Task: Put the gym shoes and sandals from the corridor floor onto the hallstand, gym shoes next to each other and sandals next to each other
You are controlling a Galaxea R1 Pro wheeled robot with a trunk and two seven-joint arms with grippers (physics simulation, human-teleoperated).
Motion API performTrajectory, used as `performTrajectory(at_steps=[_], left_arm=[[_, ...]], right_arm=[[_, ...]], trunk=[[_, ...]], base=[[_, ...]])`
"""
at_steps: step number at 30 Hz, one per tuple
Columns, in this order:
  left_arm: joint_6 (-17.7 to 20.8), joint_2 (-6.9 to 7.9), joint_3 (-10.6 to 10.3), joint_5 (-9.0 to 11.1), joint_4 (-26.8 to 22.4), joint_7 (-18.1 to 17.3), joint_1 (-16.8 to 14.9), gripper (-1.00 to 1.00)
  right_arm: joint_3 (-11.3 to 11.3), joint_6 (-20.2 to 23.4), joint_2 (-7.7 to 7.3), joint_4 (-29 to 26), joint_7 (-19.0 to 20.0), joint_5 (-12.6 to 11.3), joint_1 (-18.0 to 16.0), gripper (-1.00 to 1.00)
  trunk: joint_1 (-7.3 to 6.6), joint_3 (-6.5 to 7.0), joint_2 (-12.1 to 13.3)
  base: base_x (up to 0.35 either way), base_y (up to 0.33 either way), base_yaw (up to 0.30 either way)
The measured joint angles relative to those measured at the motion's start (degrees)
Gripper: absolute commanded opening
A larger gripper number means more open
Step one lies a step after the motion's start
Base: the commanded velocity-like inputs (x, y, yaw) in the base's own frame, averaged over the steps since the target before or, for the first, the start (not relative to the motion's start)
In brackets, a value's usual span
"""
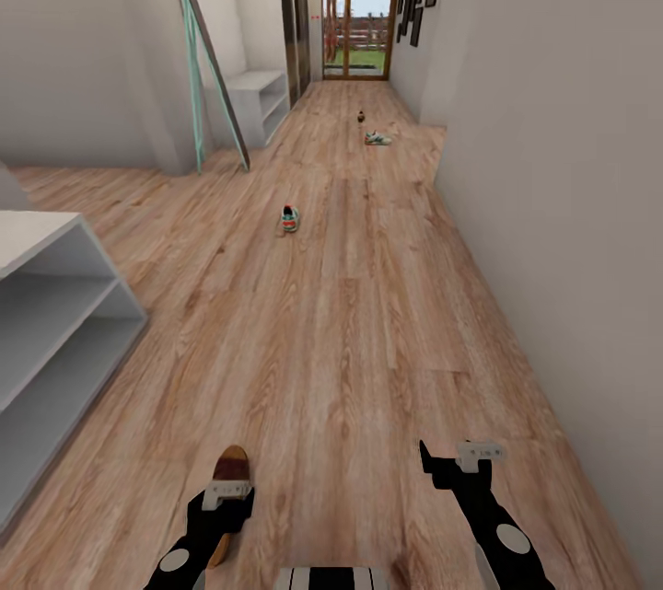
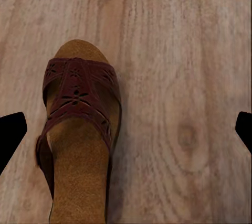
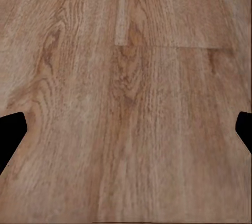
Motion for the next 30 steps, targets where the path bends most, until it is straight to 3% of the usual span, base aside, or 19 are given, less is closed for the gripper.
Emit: performTrajectory(at_steps=[12,18,30], left_arm=[[0.02,0.00,0.00,0.07,-0.03,0.00,0.00,1.00],[0.01,0.01,0.00,0.05,-0.02,0.00,0.00,1.00],[-0.04,0.08,0.07,0.08,-0.01,0.00,0.00,1.00]], right_arm=[[0.00,0.00,0.00,0.02,0.00,0.00,-0.01,1.00],[0.00,0.00,-0.01,0.02,0.00,0.00,-0.01,1.00],[0.00,0.00,0.00,-0.03,0.00,0.00,-0.01,1.00]], trunk=[[0.00,0.00,0.00],[0.00,0.00,0.00],[0.01,0.00,0.00]], base=[[0.000,0.140,-0.246],[0.000,0.179,-0.049],[-0.025,0.022,-0.005]])
